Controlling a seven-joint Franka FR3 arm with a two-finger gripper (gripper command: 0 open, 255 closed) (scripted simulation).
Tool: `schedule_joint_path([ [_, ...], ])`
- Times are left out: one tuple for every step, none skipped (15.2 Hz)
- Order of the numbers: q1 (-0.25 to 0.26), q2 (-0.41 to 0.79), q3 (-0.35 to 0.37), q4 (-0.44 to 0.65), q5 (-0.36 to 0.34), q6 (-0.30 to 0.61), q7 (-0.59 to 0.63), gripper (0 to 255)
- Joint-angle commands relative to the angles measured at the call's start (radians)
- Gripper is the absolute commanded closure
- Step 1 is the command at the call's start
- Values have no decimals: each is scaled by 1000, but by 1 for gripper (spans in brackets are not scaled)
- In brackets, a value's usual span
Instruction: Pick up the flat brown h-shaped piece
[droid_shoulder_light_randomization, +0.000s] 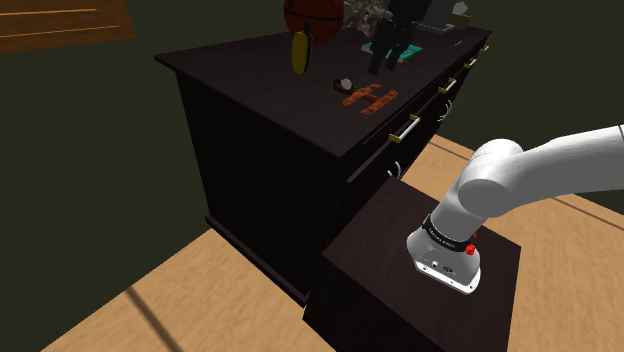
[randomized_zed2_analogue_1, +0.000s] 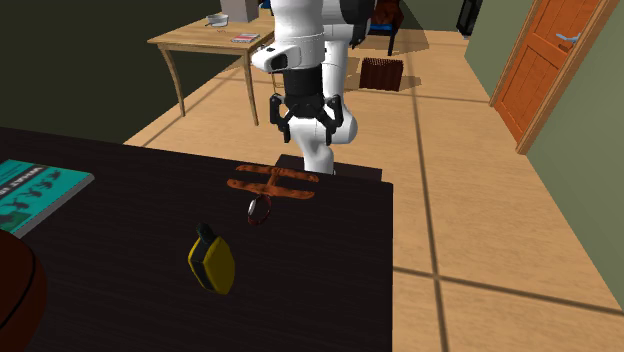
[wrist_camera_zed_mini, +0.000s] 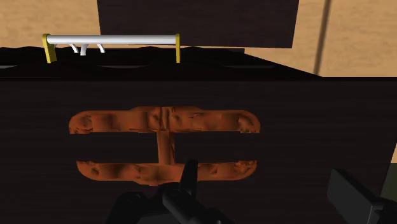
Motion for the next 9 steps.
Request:
schedule_joint_path([
  [0,0,0,0,0,0,0,0],
  [-5,15,-12,-10,-14,13,-20,0],
  [-10,30,-24,-19,-29,25,-39,0],
  [-15,47,-35,-27,-43,39,-59,0],
  [-21,64,-47,-34,-57,52,-78,0],
  [-26,82,-59,-40,-72,66,-96,0],
  [-32,102,-70,-45,-86,80,-115,0],
  [-38,122,-82,-49,-100,94,-133,0],
  [-43,143,-93,-52,-115,109,-150,0],
])
